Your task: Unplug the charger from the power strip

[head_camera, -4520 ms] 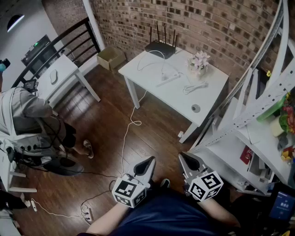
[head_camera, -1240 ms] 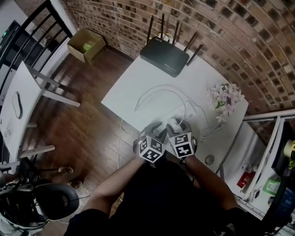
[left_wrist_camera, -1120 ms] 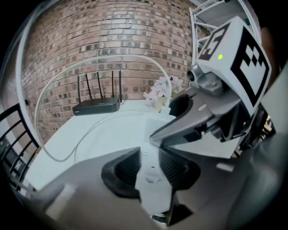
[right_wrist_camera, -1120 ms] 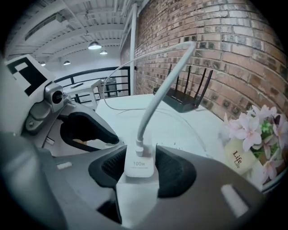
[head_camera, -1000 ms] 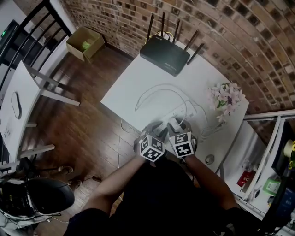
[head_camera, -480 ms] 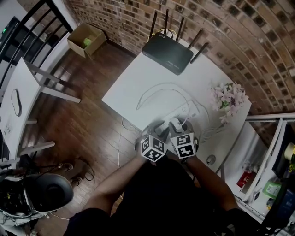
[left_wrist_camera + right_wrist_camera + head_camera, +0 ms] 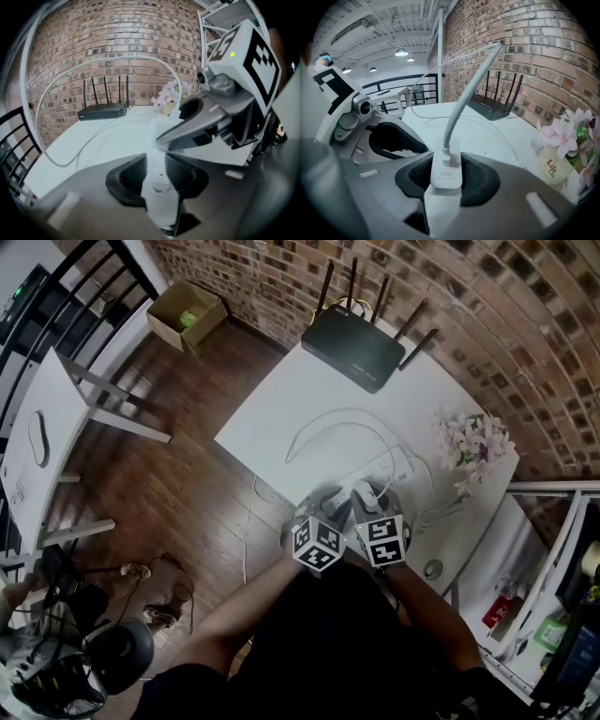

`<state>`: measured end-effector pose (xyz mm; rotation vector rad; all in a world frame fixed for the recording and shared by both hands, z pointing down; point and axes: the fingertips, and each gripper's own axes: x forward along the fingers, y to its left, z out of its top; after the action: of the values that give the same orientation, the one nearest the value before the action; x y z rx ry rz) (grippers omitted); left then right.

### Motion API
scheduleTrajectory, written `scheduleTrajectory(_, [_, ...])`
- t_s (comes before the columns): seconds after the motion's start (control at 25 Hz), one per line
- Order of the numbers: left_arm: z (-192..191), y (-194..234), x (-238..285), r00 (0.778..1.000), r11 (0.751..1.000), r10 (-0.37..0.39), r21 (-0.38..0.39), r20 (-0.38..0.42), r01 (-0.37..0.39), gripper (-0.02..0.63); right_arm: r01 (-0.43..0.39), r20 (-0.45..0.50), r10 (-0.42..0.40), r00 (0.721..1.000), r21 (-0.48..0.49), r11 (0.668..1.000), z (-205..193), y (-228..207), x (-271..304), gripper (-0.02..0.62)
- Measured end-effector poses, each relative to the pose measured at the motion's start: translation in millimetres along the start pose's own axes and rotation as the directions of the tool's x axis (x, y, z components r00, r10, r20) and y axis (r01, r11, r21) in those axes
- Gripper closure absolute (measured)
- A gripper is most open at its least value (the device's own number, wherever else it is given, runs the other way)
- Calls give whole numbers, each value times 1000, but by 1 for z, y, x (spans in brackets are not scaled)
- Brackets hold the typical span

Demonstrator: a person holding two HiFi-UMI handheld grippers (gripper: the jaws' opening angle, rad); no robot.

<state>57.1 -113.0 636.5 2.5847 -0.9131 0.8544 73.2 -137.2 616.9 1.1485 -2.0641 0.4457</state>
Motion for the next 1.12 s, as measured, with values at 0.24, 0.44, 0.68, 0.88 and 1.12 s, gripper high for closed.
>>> scheduleTrajectory(0.24, [-1, -1, 0, 1000, 1000, -2, -2, -8, 2, 476, 6, -4, -6, 1000, -16, 1000, 0, 2, -1, 454])
scheduleTrajectory(0.44, [-2, 0, -1, 1000, 1000, 5, 0, -8, -5, 476, 1, 3, -1, 1000, 15, 1000, -6, -2, 1, 454])
scheduleTrajectory(0.68, [-1, -1, -1, 1000, 1000, 2, -1, -10, -2, 476, 11, 8, -11, 1000, -3, 1000, 0, 0, -2, 454])
scheduleTrajectory(0.88, [-1, 0, -1, 1000, 1000, 5, -1, -8, -5, 476, 8, 2, -8, 1000, 3, 1000, -5, -1, -1, 454])
scheduleTrajectory(1.12, [-1, -1, -1, 1000, 1000, 4, 3, -14, -4, 476, 19, 14, -19, 1000, -8, 1000, 3, 2, -5, 454])
